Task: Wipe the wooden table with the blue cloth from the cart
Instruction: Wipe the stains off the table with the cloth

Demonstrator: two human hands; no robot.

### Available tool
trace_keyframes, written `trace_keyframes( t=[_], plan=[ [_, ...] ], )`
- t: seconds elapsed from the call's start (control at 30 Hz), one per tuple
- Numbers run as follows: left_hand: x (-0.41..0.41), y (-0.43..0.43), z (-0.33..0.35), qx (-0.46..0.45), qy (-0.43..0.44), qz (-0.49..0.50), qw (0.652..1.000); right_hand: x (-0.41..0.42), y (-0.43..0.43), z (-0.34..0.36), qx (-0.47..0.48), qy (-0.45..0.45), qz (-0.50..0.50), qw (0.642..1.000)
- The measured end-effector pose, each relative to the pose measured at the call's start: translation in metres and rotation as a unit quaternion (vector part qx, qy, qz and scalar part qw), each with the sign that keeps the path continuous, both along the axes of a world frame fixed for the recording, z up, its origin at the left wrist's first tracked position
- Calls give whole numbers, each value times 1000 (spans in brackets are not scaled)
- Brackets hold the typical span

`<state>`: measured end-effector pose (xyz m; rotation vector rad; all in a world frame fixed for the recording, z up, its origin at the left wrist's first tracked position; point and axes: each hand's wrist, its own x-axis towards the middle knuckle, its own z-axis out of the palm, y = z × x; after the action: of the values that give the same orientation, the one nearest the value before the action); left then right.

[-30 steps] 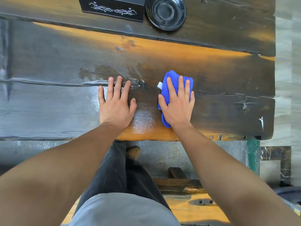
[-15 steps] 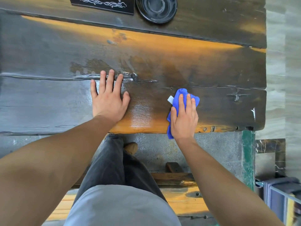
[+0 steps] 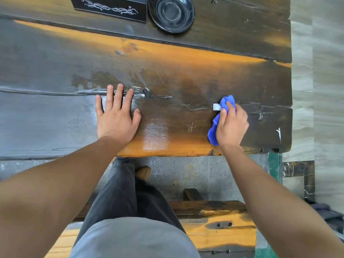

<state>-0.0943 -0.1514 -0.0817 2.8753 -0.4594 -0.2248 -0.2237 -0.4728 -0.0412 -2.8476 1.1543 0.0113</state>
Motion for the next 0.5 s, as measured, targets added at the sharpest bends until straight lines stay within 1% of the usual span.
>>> trace_keyframes(
  t=[0.13,0.2,0.37,0.5],
  plan=[
    [0,1,-1,2,-1,2,1000,20,-12,-17,25,44,-23,998],
    [0,1,-2,0,2,0,1000,20,-12,-22,36,50,-30,998],
    [0,1,-2,9,-3,-3,1000,19,-16,-21,48,65,-21,996],
    [1,1,0,17,10,-8,1000,21,-14,-16,63,101,-29,992]
  ],
)
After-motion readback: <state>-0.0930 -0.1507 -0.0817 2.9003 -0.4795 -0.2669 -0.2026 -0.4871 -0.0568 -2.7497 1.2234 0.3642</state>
